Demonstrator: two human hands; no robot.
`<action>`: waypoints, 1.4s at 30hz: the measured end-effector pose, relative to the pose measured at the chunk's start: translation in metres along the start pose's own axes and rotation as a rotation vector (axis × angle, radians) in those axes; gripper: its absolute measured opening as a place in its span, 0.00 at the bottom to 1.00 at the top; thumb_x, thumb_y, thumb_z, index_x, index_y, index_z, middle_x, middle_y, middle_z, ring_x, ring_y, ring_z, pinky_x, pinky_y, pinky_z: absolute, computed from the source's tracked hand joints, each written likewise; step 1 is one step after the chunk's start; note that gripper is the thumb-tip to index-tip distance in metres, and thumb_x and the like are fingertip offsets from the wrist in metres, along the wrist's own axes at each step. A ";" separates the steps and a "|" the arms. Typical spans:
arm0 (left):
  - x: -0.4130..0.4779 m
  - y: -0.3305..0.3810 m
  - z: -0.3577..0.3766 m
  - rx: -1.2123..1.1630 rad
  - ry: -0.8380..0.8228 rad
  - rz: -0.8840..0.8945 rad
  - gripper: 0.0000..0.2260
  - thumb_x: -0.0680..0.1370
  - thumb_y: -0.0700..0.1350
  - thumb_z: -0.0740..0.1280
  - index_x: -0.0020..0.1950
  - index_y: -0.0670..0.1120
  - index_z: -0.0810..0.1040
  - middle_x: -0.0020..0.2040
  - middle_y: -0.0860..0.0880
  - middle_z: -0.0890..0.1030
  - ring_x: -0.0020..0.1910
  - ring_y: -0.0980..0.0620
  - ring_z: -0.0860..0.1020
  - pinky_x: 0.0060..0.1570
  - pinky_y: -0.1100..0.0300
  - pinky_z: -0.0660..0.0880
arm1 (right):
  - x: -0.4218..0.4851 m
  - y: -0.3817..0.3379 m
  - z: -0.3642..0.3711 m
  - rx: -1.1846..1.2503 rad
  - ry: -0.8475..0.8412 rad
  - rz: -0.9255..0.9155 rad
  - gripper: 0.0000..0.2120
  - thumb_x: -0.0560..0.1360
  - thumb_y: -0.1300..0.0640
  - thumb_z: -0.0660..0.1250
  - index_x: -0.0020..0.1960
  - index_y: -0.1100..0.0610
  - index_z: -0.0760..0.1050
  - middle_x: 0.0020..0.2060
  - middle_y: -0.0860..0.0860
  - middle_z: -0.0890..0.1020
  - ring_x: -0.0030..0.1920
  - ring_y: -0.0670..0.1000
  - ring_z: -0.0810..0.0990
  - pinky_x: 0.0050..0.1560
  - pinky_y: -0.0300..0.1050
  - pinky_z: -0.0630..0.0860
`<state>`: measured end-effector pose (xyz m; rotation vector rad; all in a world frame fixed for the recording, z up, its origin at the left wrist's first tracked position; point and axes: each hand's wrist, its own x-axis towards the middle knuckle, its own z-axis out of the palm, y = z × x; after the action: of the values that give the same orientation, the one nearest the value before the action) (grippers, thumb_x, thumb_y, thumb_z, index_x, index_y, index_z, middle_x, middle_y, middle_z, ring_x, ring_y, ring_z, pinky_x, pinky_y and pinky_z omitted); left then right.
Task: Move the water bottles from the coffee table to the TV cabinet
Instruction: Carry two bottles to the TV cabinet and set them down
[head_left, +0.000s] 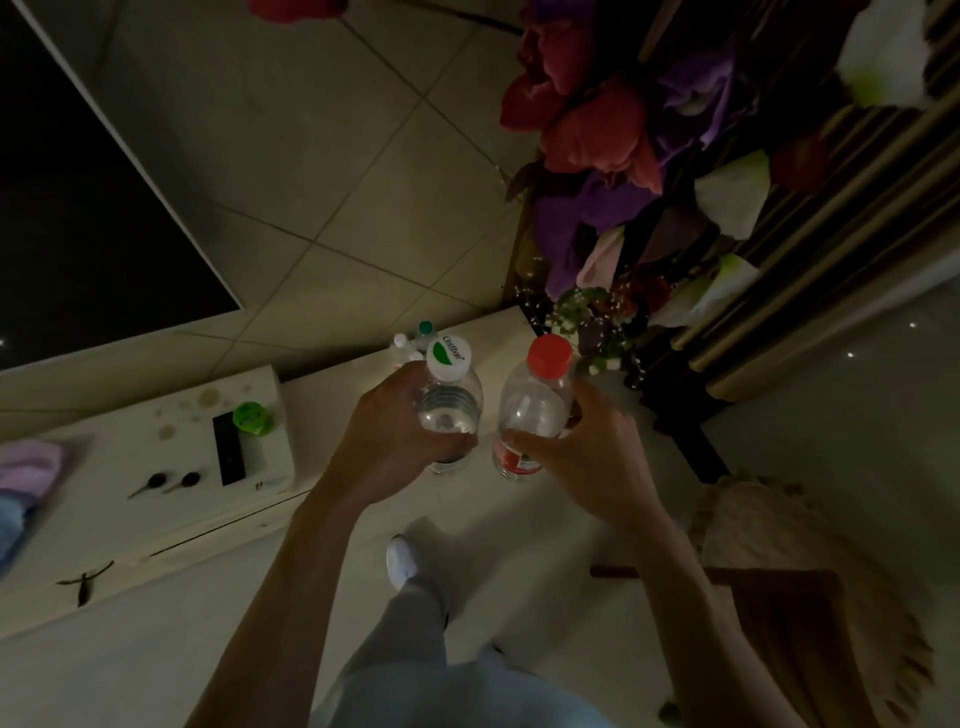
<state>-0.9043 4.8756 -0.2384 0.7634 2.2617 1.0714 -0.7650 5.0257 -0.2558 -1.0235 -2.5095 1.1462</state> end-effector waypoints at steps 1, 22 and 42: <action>0.012 -0.002 -0.005 -0.008 0.008 -0.005 0.28 0.65 0.48 0.78 0.61 0.52 0.72 0.49 0.60 0.75 0.48 0.60 0.74 0.41 0.73 0.66 | 0.012 -0.004 0.002 -0.006 -0.001 0.000 0.32 0.61 0.40 0.78 0.60 0.44 0.70 0.51 0.40 0.79 0.49 0.41 0.79 0.49 0.37 0.78; 0.142 -0.056 -0.036 -0.046 0.180 -0.202 0.33 0.62 0.50 0.80 0.64 0.50 0.72 0.57 0.52 0.80 0.54 0.53 0.78 0.56 0.55 0.76 | 0.193 -0.023 0.051 -0.002 -0.190 -0.059 0.30 0.60 0.43 0.79 0.58 0.41 0.70 0.47 0.33 0.76 0.48 0.35 0.78 0.47 0.34 0.76; 0.213 -0.193 0.099 -0.084 0.281 -0.479 0.33 0.64 0.50 0.79 0.65 0.48 0.71 0.58 0.49 0.79 0.55 0.52 0.78 0.52 0.60 0.75 | 0.275 0.109 0.162 -0.083 -0.489 0.008 0.27 0.66 0.45 0.78 0.60 0.46 0.71 0.54 0.45 0.78 0.52 0.44 0.78 0.48 0.33 0.73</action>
<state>-1.0412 4.9687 -0.4934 0.0217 2.4332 1.0745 -0.9838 5.1636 -0.4722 -0.8516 -2.9441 1.4536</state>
